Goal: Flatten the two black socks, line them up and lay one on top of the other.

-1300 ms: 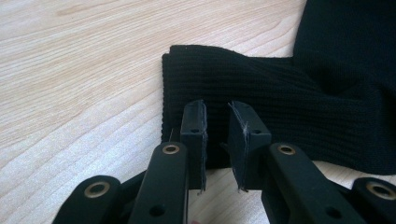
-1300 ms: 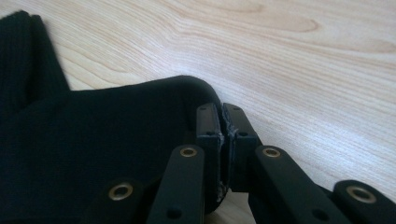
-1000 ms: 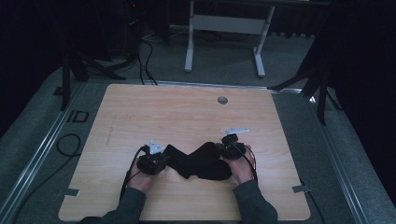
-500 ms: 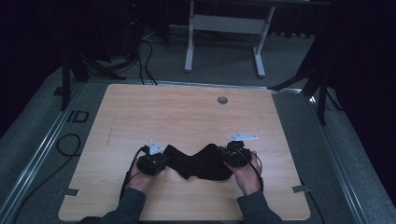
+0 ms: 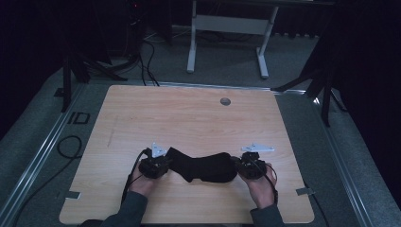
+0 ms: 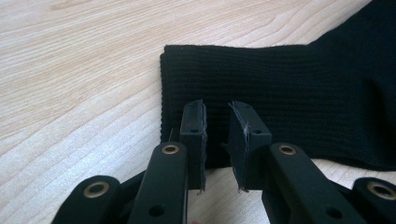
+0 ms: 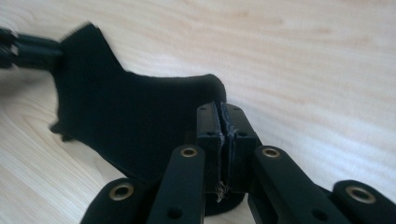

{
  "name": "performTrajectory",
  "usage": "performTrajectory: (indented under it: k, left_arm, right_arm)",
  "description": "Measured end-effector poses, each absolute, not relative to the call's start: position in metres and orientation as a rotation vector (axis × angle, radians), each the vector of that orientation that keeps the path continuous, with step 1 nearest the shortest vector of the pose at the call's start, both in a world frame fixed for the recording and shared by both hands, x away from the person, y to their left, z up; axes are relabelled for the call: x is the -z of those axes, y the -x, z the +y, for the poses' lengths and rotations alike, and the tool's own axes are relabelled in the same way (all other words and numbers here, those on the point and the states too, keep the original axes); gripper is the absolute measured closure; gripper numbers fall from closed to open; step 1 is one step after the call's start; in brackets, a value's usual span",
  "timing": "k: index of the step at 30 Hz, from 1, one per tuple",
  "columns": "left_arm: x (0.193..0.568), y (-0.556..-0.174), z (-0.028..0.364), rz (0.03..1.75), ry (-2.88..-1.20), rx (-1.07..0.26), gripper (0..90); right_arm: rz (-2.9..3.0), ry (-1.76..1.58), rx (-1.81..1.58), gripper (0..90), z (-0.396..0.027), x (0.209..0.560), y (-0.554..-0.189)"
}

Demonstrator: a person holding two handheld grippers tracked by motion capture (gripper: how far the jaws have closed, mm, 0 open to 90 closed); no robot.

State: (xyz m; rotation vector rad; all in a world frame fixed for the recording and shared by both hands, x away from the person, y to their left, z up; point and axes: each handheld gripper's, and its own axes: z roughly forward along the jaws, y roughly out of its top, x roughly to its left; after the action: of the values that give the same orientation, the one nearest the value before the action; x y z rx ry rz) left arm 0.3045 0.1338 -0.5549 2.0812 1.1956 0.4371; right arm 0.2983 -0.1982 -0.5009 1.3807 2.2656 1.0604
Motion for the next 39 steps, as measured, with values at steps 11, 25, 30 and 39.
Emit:
performTrajectory:
  k: [11, 25, 30, 39]
  left_arm:
    - [0.554, -0.302, 0.132, 1.193, -2.087, -0.430, 75.6]
    - [0.555, -0.300, 0.126, 1.181, -2.069, -0.407, 70.7]
    - [0.555, -0.301, 0.123, 1.172, -2.056, -0.416, 66.8]
    - [0.549, -0.300, 0.126, 1.149, -2.006, -0.418, 54.2]
  right_arm:
    - [2.319, -1.422, -0.931, 85.5, -0.202, 0.538, -0.301]
    - [2.272, -1.388, -0.871, 77.8, -0.200, 0.551, -0.315]
    - [2.236, -1.401, -0.909, 59.1, -0.205, 0.549, -0.318]
    - [2.133, -1.433, -1.017, 42.3, -0.215, 0.532, -0.313]
